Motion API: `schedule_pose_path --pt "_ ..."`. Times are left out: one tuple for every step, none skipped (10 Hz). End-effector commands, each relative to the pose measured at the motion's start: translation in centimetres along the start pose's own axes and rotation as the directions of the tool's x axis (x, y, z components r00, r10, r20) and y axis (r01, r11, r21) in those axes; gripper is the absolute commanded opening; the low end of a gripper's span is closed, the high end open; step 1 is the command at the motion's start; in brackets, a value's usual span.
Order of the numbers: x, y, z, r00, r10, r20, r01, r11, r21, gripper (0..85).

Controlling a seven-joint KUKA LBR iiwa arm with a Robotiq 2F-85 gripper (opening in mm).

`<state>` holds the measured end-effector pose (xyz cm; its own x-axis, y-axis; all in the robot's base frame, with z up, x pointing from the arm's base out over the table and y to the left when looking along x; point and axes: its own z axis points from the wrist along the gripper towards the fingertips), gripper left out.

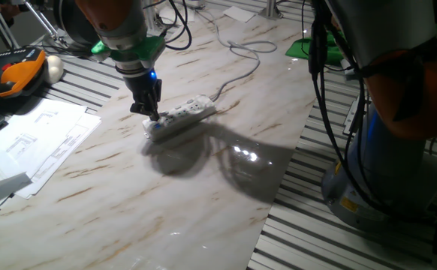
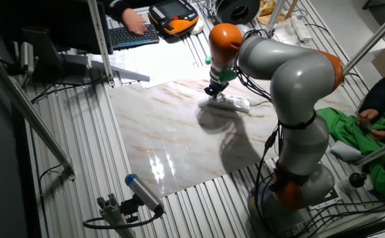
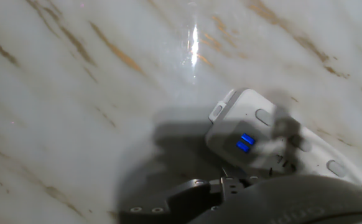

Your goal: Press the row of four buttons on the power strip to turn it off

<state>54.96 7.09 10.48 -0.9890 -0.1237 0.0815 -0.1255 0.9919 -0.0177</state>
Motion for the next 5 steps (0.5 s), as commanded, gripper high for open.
schedule_pose_path --pt "0.07 -0.02 -0.17 1.0 0.0 0.002 0.0 1.0 0.005 0.0" --pt "0.06 -0.02 -0.21 1.0 0.003 -0.009 -0.003 1.0 0.004 0.0" --pt "0.0 -0.1 -0.04 1.0 0.003 -0.019 -0.003 1.0 0.012 0.0" --pt "-0.16 -0.39 0.27 1.0 -0.003 -0.019 0.003 1.0 0.014 0.0" --pt "-0.52 -0.77 0.74 1.0 -0.009 -0.015 0.009 1.0 0.015 0.0"
